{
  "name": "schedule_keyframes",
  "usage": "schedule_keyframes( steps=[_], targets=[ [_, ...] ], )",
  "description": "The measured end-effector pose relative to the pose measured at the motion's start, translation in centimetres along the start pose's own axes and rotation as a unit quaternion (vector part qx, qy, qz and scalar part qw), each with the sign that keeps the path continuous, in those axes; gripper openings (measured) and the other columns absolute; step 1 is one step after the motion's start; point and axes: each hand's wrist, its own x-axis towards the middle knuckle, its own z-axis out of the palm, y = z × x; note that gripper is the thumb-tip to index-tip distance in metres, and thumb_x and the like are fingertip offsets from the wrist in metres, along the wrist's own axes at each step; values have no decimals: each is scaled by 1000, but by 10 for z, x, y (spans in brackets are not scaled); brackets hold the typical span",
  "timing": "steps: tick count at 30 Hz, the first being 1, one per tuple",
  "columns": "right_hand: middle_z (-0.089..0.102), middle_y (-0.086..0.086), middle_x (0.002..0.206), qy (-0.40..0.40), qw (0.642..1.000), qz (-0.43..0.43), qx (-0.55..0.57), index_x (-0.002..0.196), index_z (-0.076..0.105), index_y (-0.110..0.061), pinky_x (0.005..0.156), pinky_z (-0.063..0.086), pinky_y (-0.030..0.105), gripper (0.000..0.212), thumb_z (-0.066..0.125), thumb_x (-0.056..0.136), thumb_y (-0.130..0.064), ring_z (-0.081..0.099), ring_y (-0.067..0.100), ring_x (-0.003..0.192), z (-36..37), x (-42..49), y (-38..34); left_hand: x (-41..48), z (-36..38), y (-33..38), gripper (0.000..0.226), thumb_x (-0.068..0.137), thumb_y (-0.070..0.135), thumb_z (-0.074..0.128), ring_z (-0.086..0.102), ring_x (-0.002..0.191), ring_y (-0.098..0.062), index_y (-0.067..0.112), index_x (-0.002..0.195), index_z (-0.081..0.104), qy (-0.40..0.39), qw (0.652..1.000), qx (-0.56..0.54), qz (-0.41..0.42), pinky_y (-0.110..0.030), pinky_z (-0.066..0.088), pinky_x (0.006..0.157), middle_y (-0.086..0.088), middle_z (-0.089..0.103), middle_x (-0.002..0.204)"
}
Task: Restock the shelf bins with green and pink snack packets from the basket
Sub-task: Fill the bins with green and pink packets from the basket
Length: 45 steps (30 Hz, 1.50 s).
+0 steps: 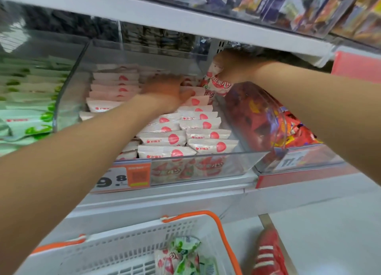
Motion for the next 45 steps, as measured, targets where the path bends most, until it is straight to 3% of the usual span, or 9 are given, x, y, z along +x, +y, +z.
schedule_keyframes(
  steps=[4, 5, 8, 14, 20, 28, 35, 42, 45],
  targets=[
    [57, 16, 86, -27, 999, 13, 31, 86, 52, -9, 61, 47, 33, 13, 61, 78, -5, 57, 25, 79, -1, 6, 3, -2, -2, -3, 50, 99, 58, 33, 52, 120, -32, 27, 134, 51, -21, 999, -8, 24, -40, 41, 93, -8, 55, 136],
    [64, 14, 94, -40, 998, 15, 35, 91, 55, -9, 70, 56, 39, 20, 68, 75, -10, 63, 28, 84, -1, 5, 3, -3, -4, -4, 49, 100, 56, 31, 49, 125, -31, 30, 137, 50, -31, 999, -14, 34, -40, 39, 97, -6, 51, 141],
    [69, 16, 103, -59, 998, 20, 18, 100, 62, -8, 82, 57, 53, 32, 76, 72, -15, 68, 31, 94, 1, 4, 3, -6, -8, -2, 49, 101, 56, 26, 39, 136, -30, 37, 141, 47, -52, 998, -15, 32, -42, 33, 107, -1, 41, 151],
    [63, 6, 94, -89, 996, 4, -9, 100, 57, -10, 70, 53, 31, 33, 78, 73, -12, 62, 24, 85, 19, 5, -14, -8, -7, 0, 46, 100, 57, 25, 28, 142, -30, 43, 139, 45, -41, 999, -6, 9, -47, 21, 113, 0, 35, 154],
    [69, 4, 102, -119, 993, 12, -16, 117, 60, -16, 81, 58, 36, 67, 88, 57, -27, 66, 21, 88, 47, 11, -13, -7, -6, 0, 46, 100, 55, 25, 30, 140, -30, 44, 140, 44, -41, 999, -9, 4, -46, 23, 112, -1, 38, 152],
    [62, 5, 77, -64, 998, 14, 3, 91, 67, -5, 63, 42, 27, 26, 82, 72, -16, 59, 23, 78, 28, 14, -6, -4, -3, -2, 44, 99, 55, 27, 35, 136, -31, 43, 134, 50, -36, 999, -10, 5, -46, 26, 108, -2, 44, 147],
    [61, 7, 77, -32, 999, 10, -4, 85, 66, -2, 53, 36, 23, 19, 78, 74, -12, 60, 26, 82, 39, 14, -5, -5, -4, -1, 46, 99, 57, 24, 31, 139, -31, 44, 138, 46, -45, 999, -3, 1, -49, 24, 110, -2, 41, 150],
    [66, 13, 103, 96, 995, 26, -13, 97, 68, -4, 88, 43, 32, 18, 58, 85, 4, 59, 31, 107, 50, 15, -1, -4, -4, -2, 45, 100, 54, 26, 31, 139, -29, 42, 138, 47, -45, 999, -9, 7, -47, 24, 110, -3, 41, 149],
    [65, 14, 107, 113, 993, 31, -4, 101, 67, -4, 81, 41, 29, 19, 59, 85, 3, 59, 30, 105, 50, 10, -2, -1, -1, -4, 45, 99, 55, 28, 33, 137, -30, 42, 137, 49, -44, 999, -17, 10, -47, 25, 110, -3, 43, 148]
  ],
)
